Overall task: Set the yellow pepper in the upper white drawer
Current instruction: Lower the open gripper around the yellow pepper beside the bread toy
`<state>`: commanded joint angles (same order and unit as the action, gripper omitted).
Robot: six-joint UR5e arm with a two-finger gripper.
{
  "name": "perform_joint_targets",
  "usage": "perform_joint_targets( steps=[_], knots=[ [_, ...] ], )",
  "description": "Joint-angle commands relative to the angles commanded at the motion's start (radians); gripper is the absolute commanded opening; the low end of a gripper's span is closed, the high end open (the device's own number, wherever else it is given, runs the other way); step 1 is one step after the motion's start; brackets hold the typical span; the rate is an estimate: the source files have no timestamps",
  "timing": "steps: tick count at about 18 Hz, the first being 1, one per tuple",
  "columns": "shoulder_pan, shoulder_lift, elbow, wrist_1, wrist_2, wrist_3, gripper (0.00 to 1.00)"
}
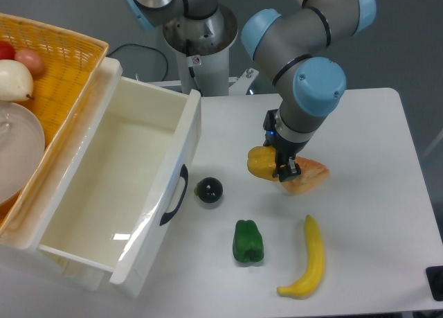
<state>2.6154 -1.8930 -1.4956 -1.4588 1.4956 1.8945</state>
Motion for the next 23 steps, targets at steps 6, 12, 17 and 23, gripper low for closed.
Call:
perform_joint_targets(
  steps=[6, 12, 17, 23],
  knots=[
    [0.005, 0.003, 0.006, 0.0, -0.002, -0.002, 0.32],
    [0.014, 0.011, 0.012, -0.005, -0.008, -0.027, 0.32],
    [0.02, 0.025, 0.038, -0.012, -0.06, -0.13, 0.32],
    [0.038, 0.034, 0.049, -0.014, -0.208, -0.284, 0.32]
  ],
)
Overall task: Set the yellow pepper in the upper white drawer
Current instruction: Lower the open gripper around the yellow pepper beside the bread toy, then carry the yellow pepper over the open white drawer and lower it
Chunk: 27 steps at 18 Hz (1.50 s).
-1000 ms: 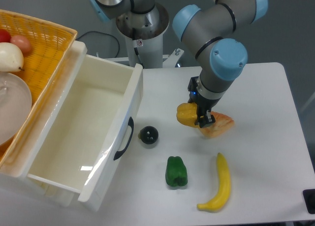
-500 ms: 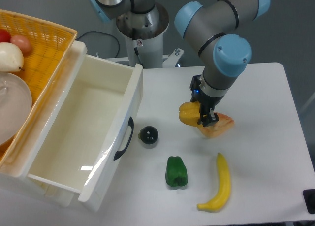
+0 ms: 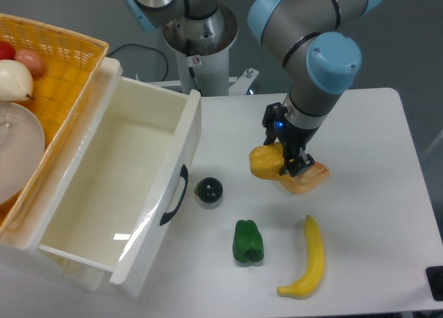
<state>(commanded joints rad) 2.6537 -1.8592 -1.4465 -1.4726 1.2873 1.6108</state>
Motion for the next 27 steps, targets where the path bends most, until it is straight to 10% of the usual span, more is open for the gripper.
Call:
perform_joint_targets(
  steps=[14, 27],
  knots=[
    [0.012, 0.118, -0.015, -0.063, -0.305, -0.406, 0.27],
    [-0.003, 0.178, -0.029, -0.146, -0.41, -0.437, 0.3]
  ],
)
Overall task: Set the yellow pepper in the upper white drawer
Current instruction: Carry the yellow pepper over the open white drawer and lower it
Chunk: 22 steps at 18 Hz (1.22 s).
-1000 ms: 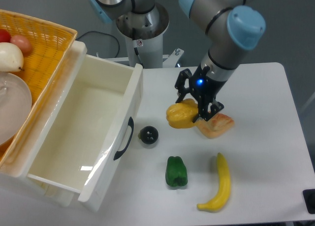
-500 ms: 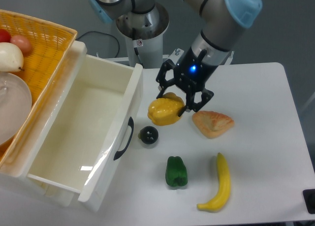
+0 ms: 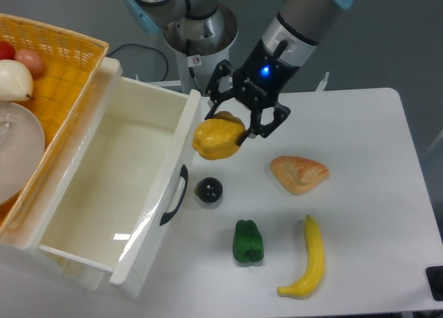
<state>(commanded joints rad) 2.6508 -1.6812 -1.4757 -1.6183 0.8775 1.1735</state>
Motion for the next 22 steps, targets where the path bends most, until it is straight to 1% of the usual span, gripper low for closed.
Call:
perform_joint_targets(
  steps=[5, 7, 10, 12, 15, 19, 22],
  knots=[
    [-0.046, -0.003, 0.002, 0.008, -0.032, -0.047, 0.3],
    [-0.064, -0.008, 0.005, 0.023, -0.04, -0.063, 0.3],
    [-0.071, -0.005, 0.003, 0.029, -0.04, -0.064, 0.3],
    [-0.09, -0.012, 0.002, 0.031, -0.04, -0.064, 0.34],
    [-0.117, -0.023, -0.002, 0.031, -0.04, -0.064, 0.34],
    [-0.143, -0.031, -0.014, 0.061, -0.04, -0.064, 0.34],
    [-0.155, -0.031, -0.015, 0.061, -0.04, -0.066, 0.34]
  ],
)
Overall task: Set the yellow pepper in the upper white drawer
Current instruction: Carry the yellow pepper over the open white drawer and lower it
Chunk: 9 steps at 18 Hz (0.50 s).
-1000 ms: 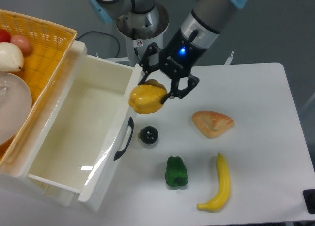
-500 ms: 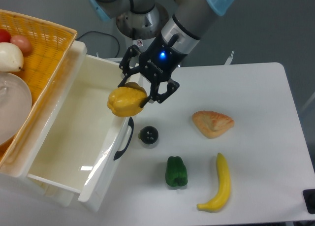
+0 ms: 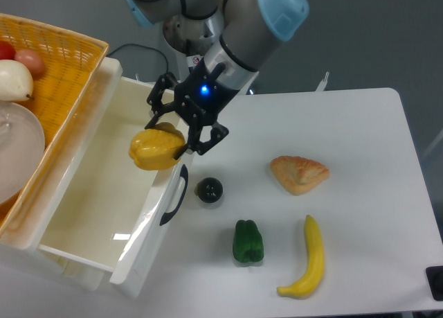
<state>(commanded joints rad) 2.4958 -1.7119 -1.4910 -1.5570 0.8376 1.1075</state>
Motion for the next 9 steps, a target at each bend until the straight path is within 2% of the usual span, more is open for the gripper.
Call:
perform_joint_targets(
  steps=[9],
  knots=[
    [-0.003, -0.006, -0.002, -0.002, -0.002, 0.0, 0.34]
  ],
)
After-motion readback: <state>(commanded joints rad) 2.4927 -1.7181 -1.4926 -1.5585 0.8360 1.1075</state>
